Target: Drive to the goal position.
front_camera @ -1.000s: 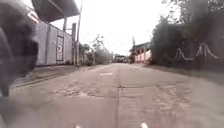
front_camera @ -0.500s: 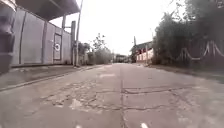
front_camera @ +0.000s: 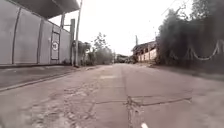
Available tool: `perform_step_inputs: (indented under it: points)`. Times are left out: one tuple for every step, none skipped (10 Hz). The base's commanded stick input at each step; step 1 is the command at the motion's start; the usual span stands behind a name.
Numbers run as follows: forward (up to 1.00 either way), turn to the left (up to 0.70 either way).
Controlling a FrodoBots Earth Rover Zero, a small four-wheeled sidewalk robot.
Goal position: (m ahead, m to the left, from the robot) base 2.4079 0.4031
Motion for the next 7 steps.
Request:
perform_step_inputs:
  points:
    - [1.0,0.27]
    - [1.0,0.27]
    - [1.0,0.27]
    - [1.0,0.27]
    - [1.0,0.27]
    - [1.0,0.27]
    - [1.0,0.27]
